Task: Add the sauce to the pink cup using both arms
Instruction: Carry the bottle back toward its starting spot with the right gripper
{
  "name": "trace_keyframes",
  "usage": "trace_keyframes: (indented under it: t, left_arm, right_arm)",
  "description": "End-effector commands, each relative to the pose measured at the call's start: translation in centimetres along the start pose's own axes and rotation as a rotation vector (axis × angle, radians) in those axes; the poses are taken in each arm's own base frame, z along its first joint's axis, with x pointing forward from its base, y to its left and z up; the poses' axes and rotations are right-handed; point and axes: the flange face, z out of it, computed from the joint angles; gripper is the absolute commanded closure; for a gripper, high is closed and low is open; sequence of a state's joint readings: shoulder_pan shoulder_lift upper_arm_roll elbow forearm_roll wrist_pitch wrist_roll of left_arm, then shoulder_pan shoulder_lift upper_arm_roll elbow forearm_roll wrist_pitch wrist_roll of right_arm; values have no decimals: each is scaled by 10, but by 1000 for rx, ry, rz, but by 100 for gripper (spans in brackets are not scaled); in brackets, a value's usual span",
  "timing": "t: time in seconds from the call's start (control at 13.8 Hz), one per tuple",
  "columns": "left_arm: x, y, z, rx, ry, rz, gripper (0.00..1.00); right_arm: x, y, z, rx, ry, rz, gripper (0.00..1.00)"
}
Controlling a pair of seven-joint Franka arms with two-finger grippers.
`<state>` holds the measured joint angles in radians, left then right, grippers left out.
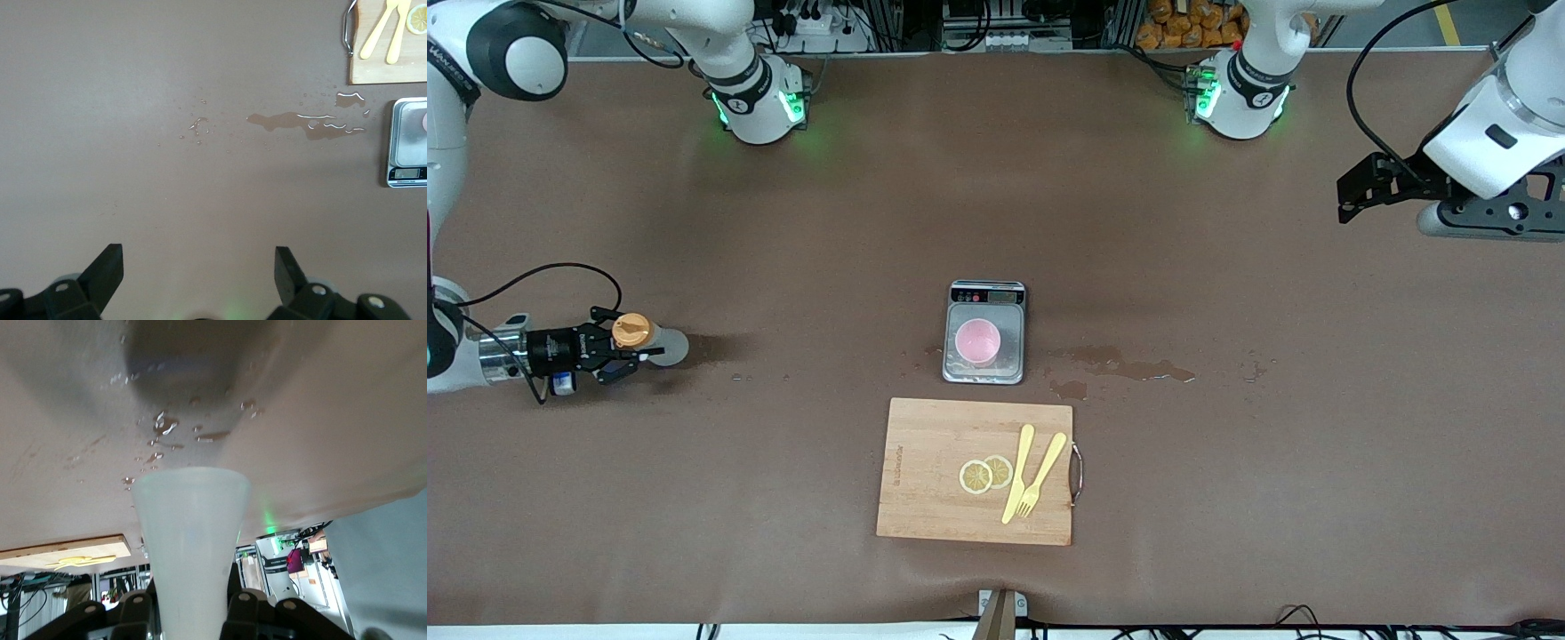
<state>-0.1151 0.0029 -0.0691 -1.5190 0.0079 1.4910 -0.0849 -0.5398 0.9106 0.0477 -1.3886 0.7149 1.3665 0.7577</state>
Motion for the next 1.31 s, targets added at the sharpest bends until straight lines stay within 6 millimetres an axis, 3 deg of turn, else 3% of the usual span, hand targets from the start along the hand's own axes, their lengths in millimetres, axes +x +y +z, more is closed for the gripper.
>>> trace_keyframes:
  t: [0.0,0.44,0.51,0.65,0.73,0.8,1.02,1.24]
  left_arm:
    - [-2,-5,-7,15,-2,-20,0]
    - [-2,-7,-5,17,-5,-18,0]
    - [-2,-7,-5,15,-5,-18,0]
    - [-3,-5,-6,15,-3,-14,0]
    - [-3,-4,-7,15,-2,-10,0]
    - [-3,-2,-7,15,-2,-7,0]
    - [-2,-3,-3,16,-9,-7,0]
    - [-1,1,2,17,-20,-1,0]
  right_arm:
    - [17,8,1,29,-81,-56,73]
    - [37,15,4,36,-101,-83,69]
    - [37,14,5,33,-101,-81,54]
    - [40,14,8,30,-103,-79,37]
    - [40,14,9,27,-101,-76,11]
    - [36,11,9,20,-92,-75,0]
    - [33,11,2,26,-84,-77,0]
    - [20,7,-19,46,-45,-79,0]
